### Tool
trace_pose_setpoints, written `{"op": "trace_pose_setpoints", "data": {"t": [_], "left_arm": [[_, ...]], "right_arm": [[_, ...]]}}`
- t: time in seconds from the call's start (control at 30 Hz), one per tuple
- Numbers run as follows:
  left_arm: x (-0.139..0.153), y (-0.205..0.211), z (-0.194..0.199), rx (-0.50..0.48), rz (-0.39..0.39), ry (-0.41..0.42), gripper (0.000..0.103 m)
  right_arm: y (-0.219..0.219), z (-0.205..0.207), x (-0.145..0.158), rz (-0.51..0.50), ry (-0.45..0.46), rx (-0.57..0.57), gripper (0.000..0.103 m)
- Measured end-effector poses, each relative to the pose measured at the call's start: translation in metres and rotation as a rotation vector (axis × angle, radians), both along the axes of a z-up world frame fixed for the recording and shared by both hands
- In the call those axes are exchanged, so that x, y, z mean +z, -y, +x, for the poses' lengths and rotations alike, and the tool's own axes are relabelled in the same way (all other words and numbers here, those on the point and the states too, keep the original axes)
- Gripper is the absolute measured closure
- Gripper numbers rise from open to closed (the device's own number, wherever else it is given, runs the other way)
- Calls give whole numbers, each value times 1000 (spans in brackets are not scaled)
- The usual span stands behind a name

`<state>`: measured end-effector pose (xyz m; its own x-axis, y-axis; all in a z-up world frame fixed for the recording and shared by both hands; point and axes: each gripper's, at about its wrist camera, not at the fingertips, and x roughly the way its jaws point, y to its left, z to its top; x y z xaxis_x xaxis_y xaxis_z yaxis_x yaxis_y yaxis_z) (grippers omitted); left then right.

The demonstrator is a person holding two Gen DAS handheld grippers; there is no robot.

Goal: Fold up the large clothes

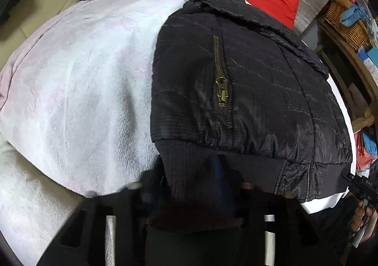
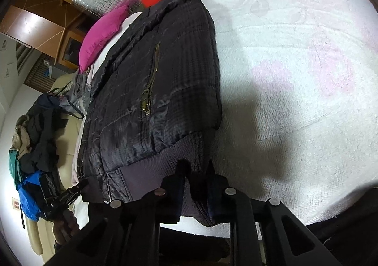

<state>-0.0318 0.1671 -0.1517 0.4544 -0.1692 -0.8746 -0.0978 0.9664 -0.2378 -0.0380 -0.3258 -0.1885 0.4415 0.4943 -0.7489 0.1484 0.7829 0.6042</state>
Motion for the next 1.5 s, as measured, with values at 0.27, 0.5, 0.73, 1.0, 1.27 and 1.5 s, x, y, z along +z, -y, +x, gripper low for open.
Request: {"op": "trace_pose_setpoints", "data": {"t": [0.27,0.5,0.73,1.0,1.27,1.5], "left_arm": [[32,-17,-11,18,-102,77,95],[53,-12,-23,-14,-74,128,95],[51,-16,-26,-17,-75,122,95],[48,-13,-22,-20,-68,114,95],[50,-14,-20,-27,-74,116,95],[50,-15,-21,-29,-77,119,95]], "right_arm": [[9,-5,28,80,61,28,95],[11,-12,40,71,83,41,95],[16,-13,36,82,79,37,95],[16,-10,33,81,65,47,95],[18,-3,35,80,66,63,95],[19,-1,32,80,64,71,95]]}}
